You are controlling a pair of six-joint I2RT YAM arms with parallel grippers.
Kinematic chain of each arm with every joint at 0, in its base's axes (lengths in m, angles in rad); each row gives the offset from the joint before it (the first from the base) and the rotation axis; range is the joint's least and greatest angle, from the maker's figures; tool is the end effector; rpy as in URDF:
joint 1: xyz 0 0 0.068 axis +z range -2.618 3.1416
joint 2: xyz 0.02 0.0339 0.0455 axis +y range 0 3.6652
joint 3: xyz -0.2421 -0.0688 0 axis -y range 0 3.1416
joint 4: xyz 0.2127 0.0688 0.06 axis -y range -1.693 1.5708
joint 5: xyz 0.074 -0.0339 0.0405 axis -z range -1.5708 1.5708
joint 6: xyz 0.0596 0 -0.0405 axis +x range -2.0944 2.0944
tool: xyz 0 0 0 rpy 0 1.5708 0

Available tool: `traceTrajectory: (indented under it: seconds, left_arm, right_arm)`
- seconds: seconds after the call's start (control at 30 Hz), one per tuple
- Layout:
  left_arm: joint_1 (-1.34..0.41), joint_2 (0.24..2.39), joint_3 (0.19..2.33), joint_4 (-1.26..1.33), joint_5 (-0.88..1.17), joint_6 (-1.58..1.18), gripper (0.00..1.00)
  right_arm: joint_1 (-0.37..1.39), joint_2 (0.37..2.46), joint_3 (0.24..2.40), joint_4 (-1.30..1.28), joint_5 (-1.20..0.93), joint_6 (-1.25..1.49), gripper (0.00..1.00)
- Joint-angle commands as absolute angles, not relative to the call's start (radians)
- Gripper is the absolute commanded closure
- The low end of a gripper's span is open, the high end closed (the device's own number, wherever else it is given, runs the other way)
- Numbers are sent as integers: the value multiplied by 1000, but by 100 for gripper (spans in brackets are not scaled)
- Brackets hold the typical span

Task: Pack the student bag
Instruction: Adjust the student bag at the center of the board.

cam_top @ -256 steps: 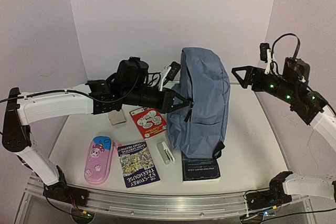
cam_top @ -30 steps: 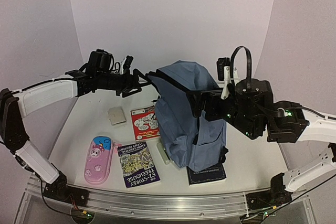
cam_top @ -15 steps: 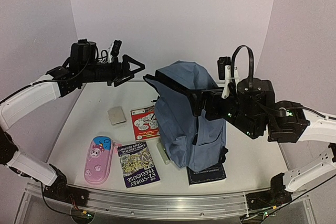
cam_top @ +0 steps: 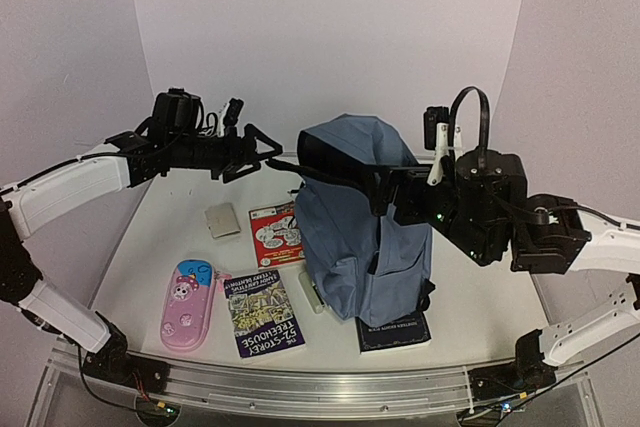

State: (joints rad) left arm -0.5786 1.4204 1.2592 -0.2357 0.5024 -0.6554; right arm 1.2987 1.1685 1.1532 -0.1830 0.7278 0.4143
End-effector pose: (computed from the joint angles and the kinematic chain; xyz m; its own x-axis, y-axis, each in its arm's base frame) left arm 0.2520 -0.1989 0.3292 -0.7753 -0.1316 -0.6177 0.4775 0.5180 -0.7097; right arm 0.1067 0.2349 0.3697 -0.2674 0.1600 -0.9502 -0.4766 0.8351 0.2747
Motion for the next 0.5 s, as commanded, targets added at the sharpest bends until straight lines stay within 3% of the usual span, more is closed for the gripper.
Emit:
traceTrajectory:
  seconds: [0.0, 0.07, 0.17, 0.23, 0.37, 0.47]
  left_arm:
    - [-589, 1397, 1190, -241, 508, -677, 16]
    - [-592, 1388, 1141, -196, 526, -712, 20]
    - [-609, 1393, 1104, -162, 545, -742, 26]
    - [-629, 1399, 1099, -157, 534, -748, 35]
    - [-651, 1390, 1065, -135, 497, -756, 68]
    - [-652, 1382, 1014, -109, 457, -782, 84]
  right_arm:
    - [1303, 1185, 1141, -161, 815, 423, 4]
    - [1302, 1204, 1144, -163, 823, 424, 10]
    - [1303, 1233, 1158, -165, 834, 422, 26]
    - [1302, 1248, 1169, -169, 847, 422, 39]
    - [1302, 1257, 1178, -178, 925, 459, 71]
    - [1301, 1244, 1182, -181, 1004, 497, 94]
